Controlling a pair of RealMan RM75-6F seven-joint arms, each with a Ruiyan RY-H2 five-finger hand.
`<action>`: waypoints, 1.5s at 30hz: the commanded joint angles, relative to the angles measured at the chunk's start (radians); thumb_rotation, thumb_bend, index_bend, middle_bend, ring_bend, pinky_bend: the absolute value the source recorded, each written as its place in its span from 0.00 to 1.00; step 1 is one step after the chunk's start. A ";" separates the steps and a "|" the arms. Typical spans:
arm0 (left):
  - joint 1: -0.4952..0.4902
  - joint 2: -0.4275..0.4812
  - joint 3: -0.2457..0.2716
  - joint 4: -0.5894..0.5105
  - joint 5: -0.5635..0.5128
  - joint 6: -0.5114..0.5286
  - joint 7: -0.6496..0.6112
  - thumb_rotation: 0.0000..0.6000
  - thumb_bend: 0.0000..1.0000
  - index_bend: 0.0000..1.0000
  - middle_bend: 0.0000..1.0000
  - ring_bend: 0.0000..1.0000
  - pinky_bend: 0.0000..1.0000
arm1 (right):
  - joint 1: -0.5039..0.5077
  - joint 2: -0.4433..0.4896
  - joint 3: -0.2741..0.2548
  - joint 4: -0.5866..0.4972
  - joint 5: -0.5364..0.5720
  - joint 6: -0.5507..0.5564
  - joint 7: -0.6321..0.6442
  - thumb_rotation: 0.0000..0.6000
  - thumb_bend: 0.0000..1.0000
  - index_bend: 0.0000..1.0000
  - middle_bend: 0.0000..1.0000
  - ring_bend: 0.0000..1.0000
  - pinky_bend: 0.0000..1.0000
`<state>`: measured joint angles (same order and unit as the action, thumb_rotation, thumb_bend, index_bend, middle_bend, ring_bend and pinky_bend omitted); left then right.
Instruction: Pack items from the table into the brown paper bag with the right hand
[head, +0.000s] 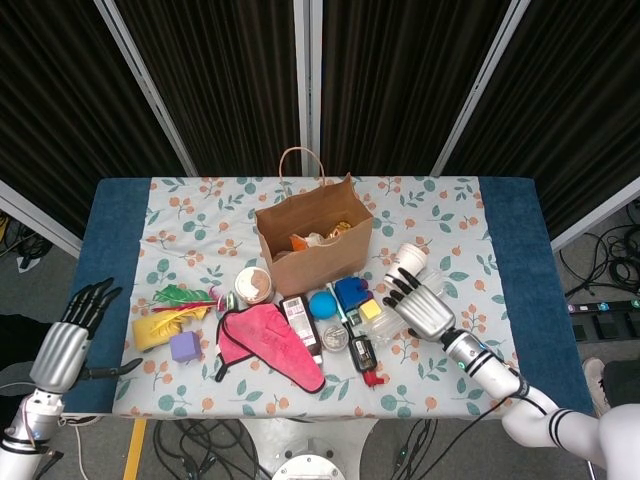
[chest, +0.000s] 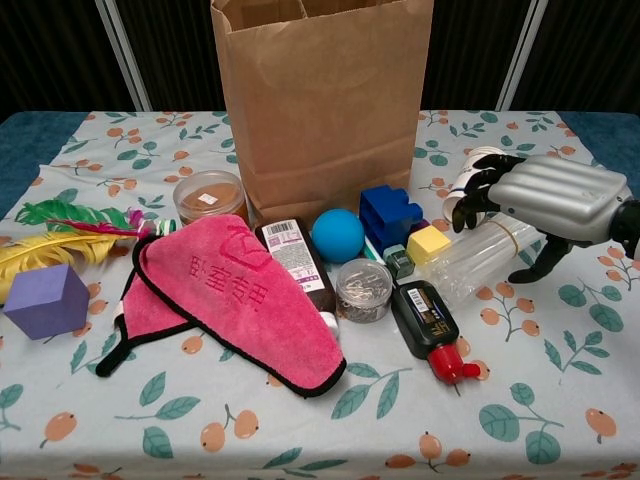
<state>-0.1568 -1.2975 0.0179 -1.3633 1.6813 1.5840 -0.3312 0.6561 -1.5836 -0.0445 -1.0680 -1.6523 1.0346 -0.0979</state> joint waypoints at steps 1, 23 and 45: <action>-0.002 0.000 -0.003 0.002 -0.004 -0.001 -0.002 0.57 0.00 0.06 0.07 0.03 0.07 | 0.007 -0.027 0.005 0.034 0.005 -0.010 0.011 1.00 0.05 0.36 0.37 0.19 0.10; -0.002 0.010 0.002 -0.034 0.011 0.011 -0.005 0.57 0.00 0.06 0.07 0.03 0.07 | -0.030 0.167 0.053 -0.232 -0.058 0.242 -0.024 1.00 0.20 0.62 0.57 0.43 0.22; -0.007 0.030 -0.005 -0.052 -0.002 0.001 -0.014 0.56 0.00 0.06 0.07 0.03 0.07 | 0.307 0.072 0.686 -0.731 0.584 0.227 -0.029 1.00 0.20 0.62 0.57 0.43 0.24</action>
<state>-0.1637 -1.2668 0.0140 -1.4156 1.6795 1.5855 -0.3446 0.8838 -1.4157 0.5848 -1.7892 -1.1764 1.2755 -0.1617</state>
